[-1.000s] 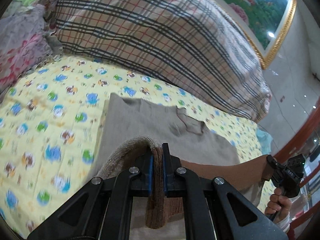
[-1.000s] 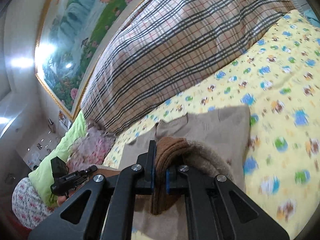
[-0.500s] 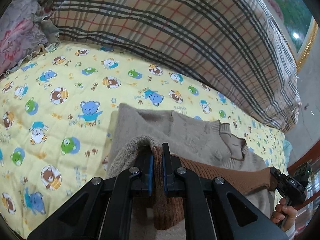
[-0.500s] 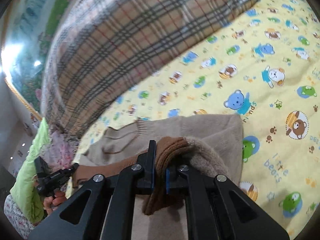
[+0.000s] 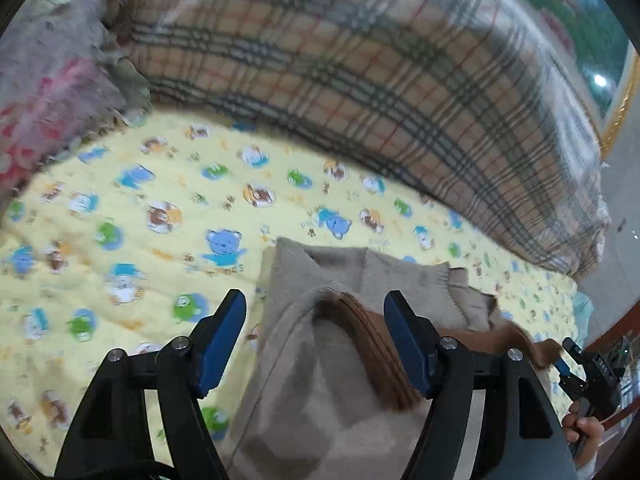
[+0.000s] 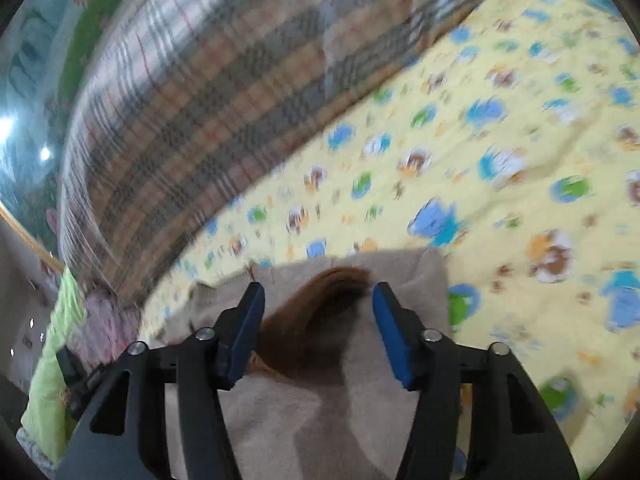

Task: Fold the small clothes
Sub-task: 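Lift the hem with both grippers and fold it toward the collar, then lower the folded hem onto the sweater and open both grippers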

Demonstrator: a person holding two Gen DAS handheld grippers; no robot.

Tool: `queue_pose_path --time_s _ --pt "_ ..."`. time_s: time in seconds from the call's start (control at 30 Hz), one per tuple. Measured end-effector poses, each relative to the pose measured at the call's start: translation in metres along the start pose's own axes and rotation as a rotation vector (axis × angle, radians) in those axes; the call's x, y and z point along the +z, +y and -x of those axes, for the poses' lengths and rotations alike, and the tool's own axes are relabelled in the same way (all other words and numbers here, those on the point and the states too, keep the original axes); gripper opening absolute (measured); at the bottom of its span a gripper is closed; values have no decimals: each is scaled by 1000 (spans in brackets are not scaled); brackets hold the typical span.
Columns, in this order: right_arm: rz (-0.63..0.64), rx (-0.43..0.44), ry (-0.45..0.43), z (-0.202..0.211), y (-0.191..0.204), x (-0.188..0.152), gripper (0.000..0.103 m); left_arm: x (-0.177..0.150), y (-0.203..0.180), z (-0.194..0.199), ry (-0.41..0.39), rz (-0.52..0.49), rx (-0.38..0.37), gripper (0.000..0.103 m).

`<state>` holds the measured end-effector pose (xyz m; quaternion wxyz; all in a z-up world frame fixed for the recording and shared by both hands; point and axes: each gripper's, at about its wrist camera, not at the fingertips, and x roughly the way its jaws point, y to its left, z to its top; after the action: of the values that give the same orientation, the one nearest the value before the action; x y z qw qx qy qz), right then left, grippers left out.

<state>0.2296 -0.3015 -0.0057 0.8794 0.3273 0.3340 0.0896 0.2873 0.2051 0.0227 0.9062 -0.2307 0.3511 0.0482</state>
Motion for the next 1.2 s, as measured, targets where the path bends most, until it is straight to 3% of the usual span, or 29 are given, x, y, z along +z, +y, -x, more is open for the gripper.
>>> queue_pose_path --time_s 0.1,0.17,0.33,0.47,0.57,0.63,0.77,0.8,0.87,1.0,1.07,1.13,1.2 --pt "35 43 -19 21 12 -9 58 -14 -11 20 32 -39 -62 71" --pt "95 76 4 27 28 -22 58 -33 -32 26 76 -116 -118 71" --pt "281 192 198 8 78 -75 45 -85 -97 15 225 -324 -246 71" --pt "407 218 348 -28 104 -102 43 -97 -122 -11 263 -439 -230 71" --pt "390 209 443 -60 100 -101 43 -81 -115 -46 300 -423 -186 71" --pt "379 166 486 -85 94 -92 39 -64 -104 -69 300 -411 -123 63" --pt "376 91 449 -107 80 -66 30 -31 -78 -87 280 -335 -140 44" --pt "375 48 405 -106 76 -57 28 -24 -73 -87 261 -323 -132 48" --pt "384 -133 307 -104 66 -40 31 -5 -59 -91 216 -295 -22 48" --pt "182 -140 175 -78 22 -14 30 19 -24 -89 153 -162 27 47" --pt "124 -121 107 -62 10 -12 30 23 -7 -86 140 -89 -2 43" --pt "119 -204 55 -45 7 -16 31 18 -2 -78 133 -64 8 42" --pt "93 -180 41 -29 5 -24 31 8 -9 -66 124 -86 26 47"
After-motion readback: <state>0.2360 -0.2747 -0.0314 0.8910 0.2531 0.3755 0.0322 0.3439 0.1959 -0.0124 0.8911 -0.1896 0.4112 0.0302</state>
